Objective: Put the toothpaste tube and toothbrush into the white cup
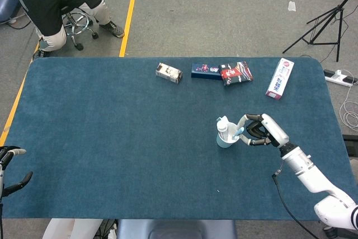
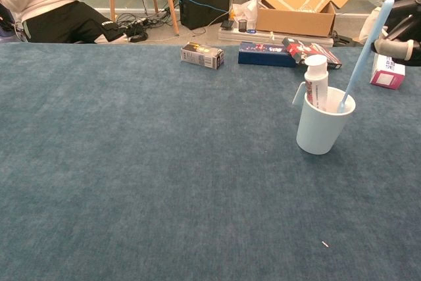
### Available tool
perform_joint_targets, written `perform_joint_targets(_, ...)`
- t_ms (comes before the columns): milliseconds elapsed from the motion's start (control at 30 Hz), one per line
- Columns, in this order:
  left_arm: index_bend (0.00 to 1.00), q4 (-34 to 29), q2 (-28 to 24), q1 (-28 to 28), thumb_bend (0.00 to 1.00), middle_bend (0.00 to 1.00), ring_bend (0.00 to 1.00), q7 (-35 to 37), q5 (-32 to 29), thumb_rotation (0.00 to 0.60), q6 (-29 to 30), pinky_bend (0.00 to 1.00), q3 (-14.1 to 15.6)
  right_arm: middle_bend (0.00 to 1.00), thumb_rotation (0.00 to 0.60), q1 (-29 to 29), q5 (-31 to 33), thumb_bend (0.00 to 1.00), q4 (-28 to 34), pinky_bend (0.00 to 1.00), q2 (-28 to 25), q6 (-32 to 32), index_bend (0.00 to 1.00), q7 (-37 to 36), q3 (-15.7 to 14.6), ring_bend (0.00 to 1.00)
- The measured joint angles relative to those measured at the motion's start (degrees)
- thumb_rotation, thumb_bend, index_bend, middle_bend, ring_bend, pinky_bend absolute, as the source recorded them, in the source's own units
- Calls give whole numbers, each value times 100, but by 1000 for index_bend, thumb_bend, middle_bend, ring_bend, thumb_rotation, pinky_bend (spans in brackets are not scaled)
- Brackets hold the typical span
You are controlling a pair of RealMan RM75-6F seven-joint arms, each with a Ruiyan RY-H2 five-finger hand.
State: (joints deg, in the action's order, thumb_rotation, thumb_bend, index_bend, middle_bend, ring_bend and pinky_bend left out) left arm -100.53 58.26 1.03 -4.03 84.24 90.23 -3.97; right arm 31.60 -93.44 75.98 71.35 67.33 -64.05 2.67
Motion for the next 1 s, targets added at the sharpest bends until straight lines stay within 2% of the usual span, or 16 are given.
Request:
perform_joint_targets(367,335,-5,-9,-3,219,299,214,15,-6,600,2,272,-3,1000,600,64,-41,258,-400,1000,192,-35,626,-269,-136,1000)
perform_joint_targets(667,335,0,-6,1,219,299,213,8,-13,600,-9,272,-3,1000,600,55,42,115,-533,1000,250,-35,626,-273,-168,1000)
perform_joint_targets(1000,335,0,-6,7,219,299,214,-5,-32,600,-29,272,-4,1000,600,37,55,90,-576,1000,248,4,626,-292,-204,1000)
